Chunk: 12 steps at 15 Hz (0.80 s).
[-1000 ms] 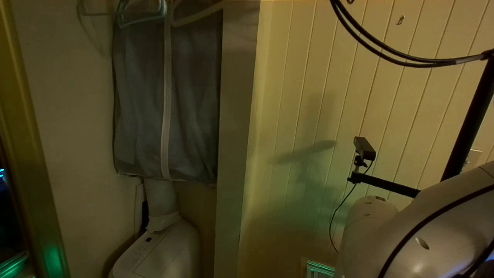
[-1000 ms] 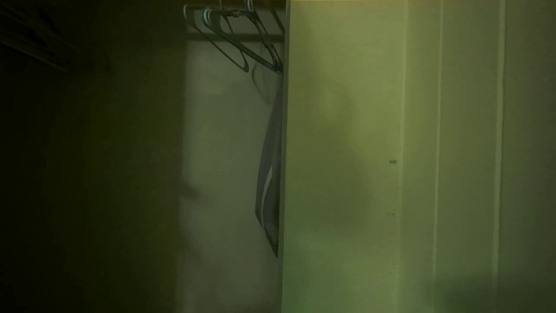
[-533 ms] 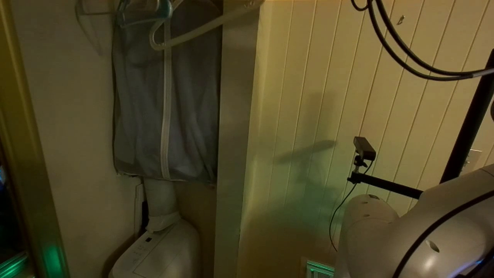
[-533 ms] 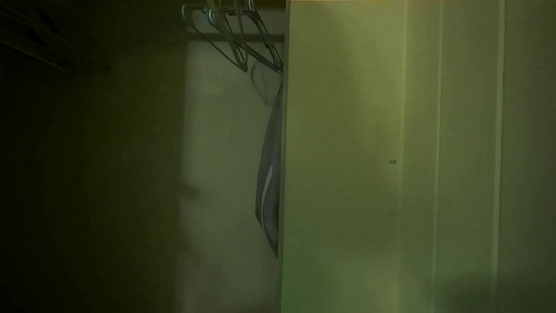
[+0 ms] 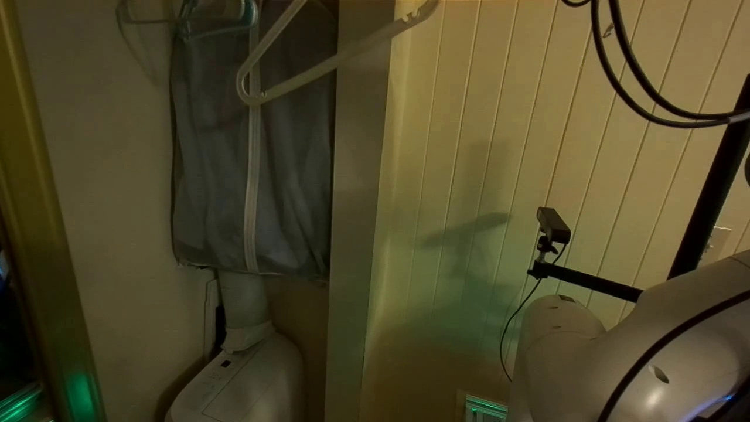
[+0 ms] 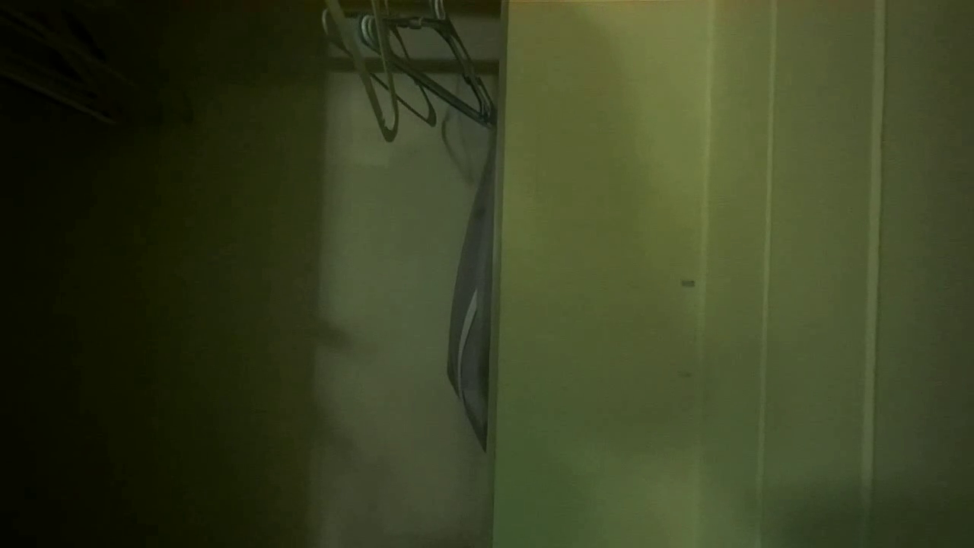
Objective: Move the clothing hanger to the left
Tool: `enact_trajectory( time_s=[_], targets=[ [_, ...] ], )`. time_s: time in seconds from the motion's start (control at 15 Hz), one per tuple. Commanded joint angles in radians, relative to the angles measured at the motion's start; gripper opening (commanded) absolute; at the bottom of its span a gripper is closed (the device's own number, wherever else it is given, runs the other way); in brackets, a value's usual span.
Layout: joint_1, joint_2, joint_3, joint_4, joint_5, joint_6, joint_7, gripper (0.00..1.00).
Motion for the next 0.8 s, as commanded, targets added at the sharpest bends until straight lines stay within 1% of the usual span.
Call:
enact_trajectory(
  time_s=[0.0,0.2,0.27,0.4,0.6,0.73],
  targets=[
    [0.028,0.022,-0.012,0.075,0.022,-0.13,-0.041,0.02],
    [0.055,0.037,-0.014,0.119,0.048,-0.244,-0.049,0.02],
    [0.07,0.037,-0.015,0.125,0.067,-0.263,-0.047,0.02],
    [0.09,0.041,-0.013,0.134,0.11,-0.267,-0.029,0.02],
    [0.109,0.058,0.003,0.139,0.203,-0.256,0.012,0.02],
    [0.101,0.074,0.032,0.127,0.26,-0.226,0.063,0.02]
  ],
)
